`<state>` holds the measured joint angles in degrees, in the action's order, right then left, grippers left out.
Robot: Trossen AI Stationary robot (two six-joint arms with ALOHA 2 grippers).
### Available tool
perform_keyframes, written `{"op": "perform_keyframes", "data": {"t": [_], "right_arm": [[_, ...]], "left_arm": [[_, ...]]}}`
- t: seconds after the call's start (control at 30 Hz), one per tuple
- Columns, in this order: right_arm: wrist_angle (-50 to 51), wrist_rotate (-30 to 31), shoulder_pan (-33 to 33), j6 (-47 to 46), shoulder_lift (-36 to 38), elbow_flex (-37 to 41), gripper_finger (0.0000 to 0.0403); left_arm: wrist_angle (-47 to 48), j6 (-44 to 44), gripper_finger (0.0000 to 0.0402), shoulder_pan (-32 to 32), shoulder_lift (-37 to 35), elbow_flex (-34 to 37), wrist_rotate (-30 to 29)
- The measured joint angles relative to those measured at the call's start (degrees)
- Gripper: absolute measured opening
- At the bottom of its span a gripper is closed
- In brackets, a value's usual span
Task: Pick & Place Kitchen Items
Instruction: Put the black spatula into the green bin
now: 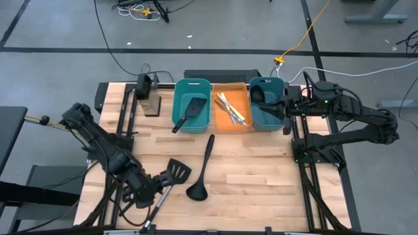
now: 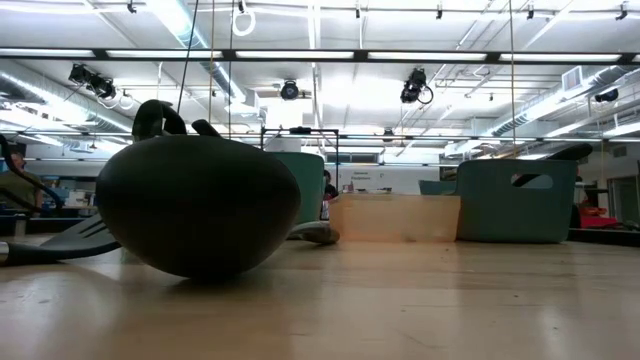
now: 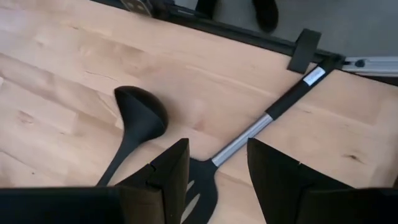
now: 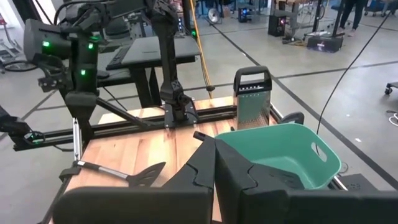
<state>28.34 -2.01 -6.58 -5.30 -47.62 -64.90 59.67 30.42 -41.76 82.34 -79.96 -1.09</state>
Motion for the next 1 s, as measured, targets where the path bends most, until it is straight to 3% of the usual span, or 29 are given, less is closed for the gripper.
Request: {"op": "perform_keyframes", "data": {"t": [0.2, 0.4, 0.87, 1.0], "right_arm": [[0.02, -0.05, -0.01, 0.00, 0.00, 0.00, 0.0006], [0.10, -0.43, -0.01, 0.16, 0.00, 0.00, 0.0006], [0.12, -0.55, 0.01, 1.73, 0.01, 0.00, 0.0006], [1.62, -4.06, -0.01, 2.18, 0.02, 0.00, 0.0006]], "left_arm": [[-0.29, 0.01, 0.0167, -1.28, 0.28, 0.00, 0.60], [1.15, 0.04, 0.0167, -3.00, 0.29, 0.00, -5.49], [2.98, 0.75, 0.0167, -5.90, 2.00, 0.04, -2.53], [2.84, 3.39, 0.0167, -6.51, 3.53, 0.46, -2.70]]}}
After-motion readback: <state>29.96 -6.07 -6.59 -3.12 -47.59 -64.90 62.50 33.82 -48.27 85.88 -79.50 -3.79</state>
